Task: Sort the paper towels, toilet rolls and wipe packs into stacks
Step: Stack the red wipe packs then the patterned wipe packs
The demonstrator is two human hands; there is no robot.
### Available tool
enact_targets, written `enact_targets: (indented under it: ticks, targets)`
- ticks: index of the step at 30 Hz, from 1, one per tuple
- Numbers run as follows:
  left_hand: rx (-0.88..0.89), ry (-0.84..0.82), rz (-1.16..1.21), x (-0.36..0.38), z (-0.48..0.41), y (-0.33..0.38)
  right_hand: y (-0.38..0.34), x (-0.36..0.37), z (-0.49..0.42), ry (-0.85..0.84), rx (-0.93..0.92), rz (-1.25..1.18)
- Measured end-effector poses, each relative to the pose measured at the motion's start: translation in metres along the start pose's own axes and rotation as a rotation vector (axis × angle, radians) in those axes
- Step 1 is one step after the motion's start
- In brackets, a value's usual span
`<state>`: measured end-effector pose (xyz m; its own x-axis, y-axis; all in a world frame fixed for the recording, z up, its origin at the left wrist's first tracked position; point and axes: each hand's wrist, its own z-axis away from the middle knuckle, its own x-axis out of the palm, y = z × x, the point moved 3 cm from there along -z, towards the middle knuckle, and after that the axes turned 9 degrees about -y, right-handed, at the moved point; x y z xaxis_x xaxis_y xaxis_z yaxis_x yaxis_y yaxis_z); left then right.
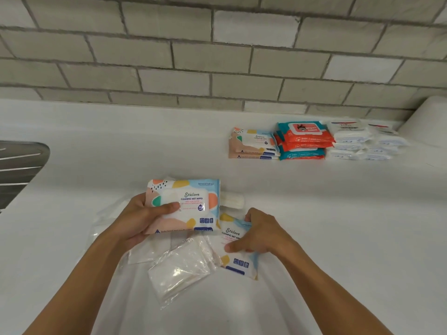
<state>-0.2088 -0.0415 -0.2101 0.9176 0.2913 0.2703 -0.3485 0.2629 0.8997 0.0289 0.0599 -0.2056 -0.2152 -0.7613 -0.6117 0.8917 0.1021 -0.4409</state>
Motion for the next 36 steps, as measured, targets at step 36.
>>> enact_targets:
  ticks: [36]
  targets:
    - [0.086, -0.038, 0.159, 0.047, -0.107, 0.098, -0.009, -0.179, -0.095, 0.223, -0.355, -1.069]
